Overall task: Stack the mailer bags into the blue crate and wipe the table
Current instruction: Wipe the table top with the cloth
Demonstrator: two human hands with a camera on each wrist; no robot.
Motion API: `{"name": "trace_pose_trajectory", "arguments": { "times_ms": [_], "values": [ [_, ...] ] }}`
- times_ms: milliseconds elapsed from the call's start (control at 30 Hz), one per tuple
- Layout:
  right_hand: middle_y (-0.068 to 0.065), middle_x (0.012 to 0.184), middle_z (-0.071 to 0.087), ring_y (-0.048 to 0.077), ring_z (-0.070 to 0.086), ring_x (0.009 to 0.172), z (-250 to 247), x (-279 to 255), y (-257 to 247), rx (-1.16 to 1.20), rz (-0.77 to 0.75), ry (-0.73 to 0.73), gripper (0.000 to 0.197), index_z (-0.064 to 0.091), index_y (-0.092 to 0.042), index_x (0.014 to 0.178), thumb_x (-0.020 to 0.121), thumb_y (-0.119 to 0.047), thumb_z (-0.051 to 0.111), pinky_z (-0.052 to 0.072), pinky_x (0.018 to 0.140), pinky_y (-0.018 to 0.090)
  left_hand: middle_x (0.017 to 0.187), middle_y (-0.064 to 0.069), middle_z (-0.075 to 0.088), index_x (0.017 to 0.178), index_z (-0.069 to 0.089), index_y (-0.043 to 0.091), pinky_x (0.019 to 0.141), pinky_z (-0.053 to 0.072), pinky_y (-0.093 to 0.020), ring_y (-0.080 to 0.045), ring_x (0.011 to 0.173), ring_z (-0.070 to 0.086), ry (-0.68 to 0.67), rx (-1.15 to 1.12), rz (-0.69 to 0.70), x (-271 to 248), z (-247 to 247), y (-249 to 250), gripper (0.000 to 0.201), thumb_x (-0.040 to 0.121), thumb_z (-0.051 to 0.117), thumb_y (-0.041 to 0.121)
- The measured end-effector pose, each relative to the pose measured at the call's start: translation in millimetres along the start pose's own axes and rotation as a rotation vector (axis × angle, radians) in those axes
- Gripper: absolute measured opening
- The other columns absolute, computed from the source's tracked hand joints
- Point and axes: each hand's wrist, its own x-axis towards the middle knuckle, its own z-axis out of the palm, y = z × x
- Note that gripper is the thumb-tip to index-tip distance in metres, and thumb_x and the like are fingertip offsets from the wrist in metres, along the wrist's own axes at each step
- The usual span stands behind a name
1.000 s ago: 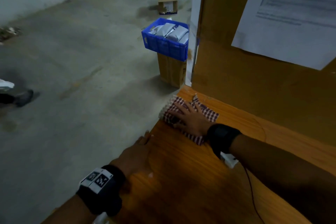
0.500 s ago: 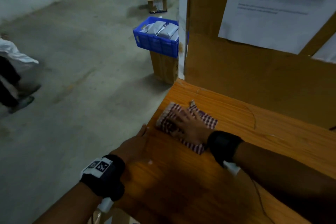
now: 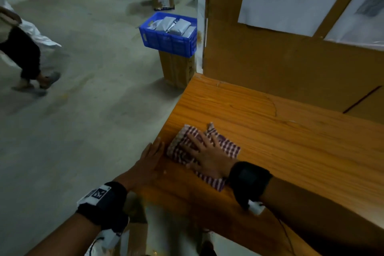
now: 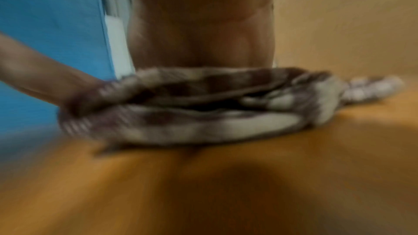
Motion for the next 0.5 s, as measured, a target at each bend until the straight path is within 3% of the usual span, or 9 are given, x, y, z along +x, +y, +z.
{"name": "trace_pose_trajectory", "arguments": {
  "times_ms": [33, 67, 133, 200, 267, 300, 367, 433, 500],
  "values": [
    [-0.002, 0.164, -0.015, 0.031, -0.016, 0.149, 2, -10, 2, -0.023, -0.029, -0.008, 0.079, -0.002, -0.042, 0.154, 0.085, -0.080, 0.004, -0.009, 0.116, 0.062, 0.141, 0.023, -0.044, 0.138, -0.035, 0.030, 0.119, -0.012, -0.029, -0.004, 0.134, -0.039, 0.018, 0.006, -0.002, -3, 4, -2, 0.115, 0.059, 0.024, 0.090],
    [-0.004, 0.164, -0.013, 0.030, -0.014, 0.149, 4, -18, 11, -0.023, -0.009, -0.007, 0.084, -0.002, -0.044, 0.153, 0.080, -0.084, 0.003, -0.008, 0.116, 0.060, 0.144, 0.020, -0.042, 0.141, -0.032, 0.026, 0.121, -0.005, -0.035, -0.010, 0.139, -0.035, 0.025, 0.022, -0.030, -5, 9, -5, 0.114, 0.064, 0.027, 0.086],
    [-0.006, 0.164, -0.012, 0.032, -0.009, 0.150, 2, -32, 39, 0.059, 0.176, 0.028, 0.100, -0.003, -0.046, 0.153, 0.065, -0.094, -0.007, -0.004, 0.117, 0.059, 0.154, 0.005, -0.033, 0.148, -0.023, 0.011, 0.120, 0.010, -0.048, -0.027, 0.146, -0.024, 0.042, 0.066, -0.096, -12, 20, -6, 0.102, 0.089, 0.041, 0.064],
    [-0.007, 0.164, -0.013, 0.034, -0.008, 0.150, -1, -43, 64, 0.189, 0.436, 0.043, 0.090, -0.002, -0.046, 0.153, 0.074, -0.090, 0.003, 0.000, 0.117, 0.061, 0.161, -0.006, -0.015, 0.153, -0.005, 0.004, 0.121, 0.008, -0.047, -0.033, 0.150, -0.011, 0.152, 0.103, -0.048, -19, 30, -4, 0.083, 0.097, 0.036, 0.049],
    [-0.005, 0.163, -0.015, 0.035, -0.011, 0.149, 2, -51, 63, 0.288, 0.583, 0.044, 0.076, -0.003, -0.045, 0.153, 0.089, -0.078, 0.020, -0.002, 0.116, 0.063, 0.163, -0.015, 0.007, 0.154, 0.015, 0.004, 0.123, 0.005, -0.048, -0.035, 0.150, 0.006, 0.193, 0.167, -0.001, -27, 39, -7, 0.081, 0.089, 0.019, 0.051],
    [-0.004, 0.164, -0.015, 0.036, -0.011, 0.149, 6, -53, 49, 0.299, 0.599, 0.051, 0.073, -0.003, -0.044, 0.153, 0.092, -0.075, 0.022, -0.003, 0.115, 0.064, 0.162, -0.016, 0.013, 0.154, 0.020, 0.006, 0.121, 0.012, -0.052, -0.037, 0.150, 0.011, 0.168, 0.190, -0.013, -30, 42, -9, 0.082, 0.087, 0.015, 0.054],
    [-0.002, 0.164, -0.014, 0.037, -0.010, 0.149, 17, -57, 4, 0.248, 0.527, 0.065, 0.071, -0.003, -0.042, 0.154, 0.093, -0.072, 0.019, -0.003, 0.115, 0.065, 0.162, -0.016, 0.013, 0.155, 0.019, 0.009, 0.111, 0.027, -0.061, -0.039, 0.149, 0.010, 0.186, 0.270, -0.011, -34, 50, -14, 0.083, 0.093, 0.006, 0.063],
    [-0.002, 0.164, -0.015, 0.036, -0.012, 0.149, 28, -65, -47, 0.160, 0.367, 0.060, 0.073, -0.005, -0.043, 0.153, 0.089, -0.075, 0.006, -0.006, 0.115, 0.064, 0.163, -0.011, -0.001, 0.156, 0.007, 0.012, 0.113, 0.022, -0.061, -0.031, 0.149, -0.003, 0.169, 0.343, 0.000, -40, 54, -16, 0.096, 0.085, -0.013, 0.074],
    [-0.004, 0.163, -0.017, 0.030, -0.018, 0.148, 35, -82, -80, 0.096, 0.220, 0.016, 0.079, -0.010, -0.045, 0.151, 0.079, -0.077, -0.009, -0.009, 0.115, 0.061, 0.163, -0.011, 0.006, 0.156, 0.012, 0.012, 0.111, 0.024, -0.062, -0.031, 0.150, 0.005, 0.162, 0.341, 0.013, -46, 56, -16, 0.098, 0.085, -0.016, 0.073]
  ]
}}
